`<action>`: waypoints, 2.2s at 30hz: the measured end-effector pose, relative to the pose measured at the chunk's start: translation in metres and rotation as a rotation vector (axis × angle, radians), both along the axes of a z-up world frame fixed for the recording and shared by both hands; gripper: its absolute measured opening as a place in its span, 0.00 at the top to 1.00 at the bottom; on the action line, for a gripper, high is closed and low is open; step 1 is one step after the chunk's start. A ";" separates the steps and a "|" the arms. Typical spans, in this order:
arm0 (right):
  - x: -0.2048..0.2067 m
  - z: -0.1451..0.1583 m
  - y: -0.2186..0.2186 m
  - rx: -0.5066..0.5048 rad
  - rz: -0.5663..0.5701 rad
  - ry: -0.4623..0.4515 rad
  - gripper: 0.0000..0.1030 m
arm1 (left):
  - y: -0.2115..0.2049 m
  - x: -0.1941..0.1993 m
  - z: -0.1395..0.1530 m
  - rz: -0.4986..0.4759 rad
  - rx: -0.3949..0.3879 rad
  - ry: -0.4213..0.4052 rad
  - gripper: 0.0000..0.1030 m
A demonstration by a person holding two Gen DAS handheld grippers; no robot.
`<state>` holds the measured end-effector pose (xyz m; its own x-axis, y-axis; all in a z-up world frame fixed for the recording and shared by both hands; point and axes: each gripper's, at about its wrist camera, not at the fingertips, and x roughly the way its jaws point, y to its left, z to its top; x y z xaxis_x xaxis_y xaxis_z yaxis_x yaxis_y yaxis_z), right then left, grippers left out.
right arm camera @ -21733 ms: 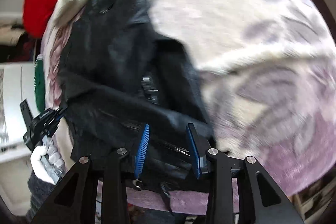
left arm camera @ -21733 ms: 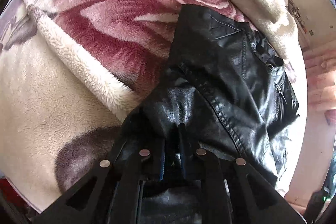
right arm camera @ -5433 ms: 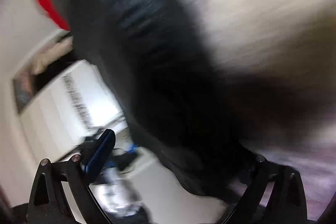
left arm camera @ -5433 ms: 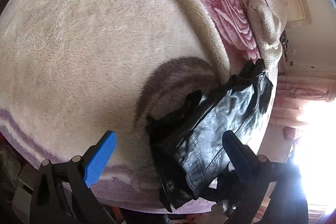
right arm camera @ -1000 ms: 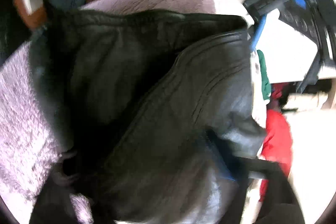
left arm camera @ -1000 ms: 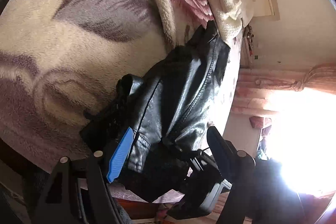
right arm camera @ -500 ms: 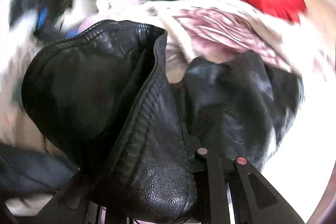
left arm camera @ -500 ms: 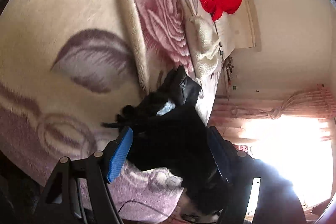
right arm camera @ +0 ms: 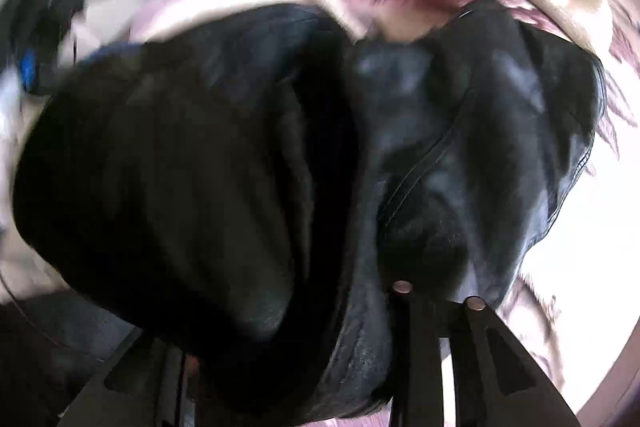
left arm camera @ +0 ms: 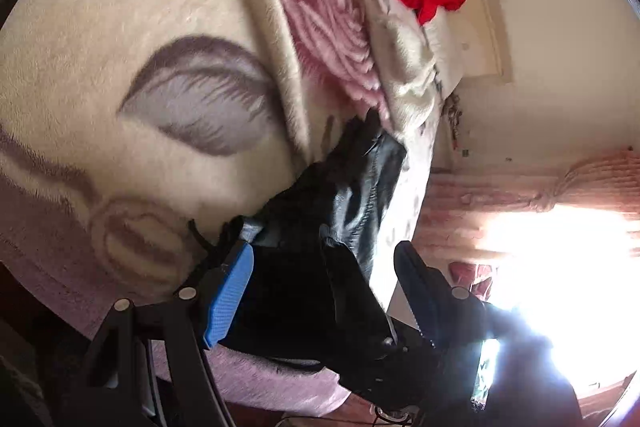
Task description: Fold large clothes
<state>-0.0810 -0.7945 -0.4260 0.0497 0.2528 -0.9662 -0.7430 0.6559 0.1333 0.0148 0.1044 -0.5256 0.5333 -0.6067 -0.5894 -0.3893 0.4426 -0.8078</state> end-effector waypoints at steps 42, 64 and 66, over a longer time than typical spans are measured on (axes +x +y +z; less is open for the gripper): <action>-0.022 -0.109 -0.224 0.641 -1.119 0.738 0.09 | -0.082 0.053 -0.093 -0.455 -0.075 0.147 0.68; 0.003 -0.177 -0.187 0.835 -1.187 0.981 0.73 | -0.116 0.057 -0.093 -0.615 0.148 0.136 0.73; -0.013 -0.168 -0.179 0.821 -1.178 1.025 0.76 | -0.104 0.036 -0.086 -0.605 0.140 0.164 0.73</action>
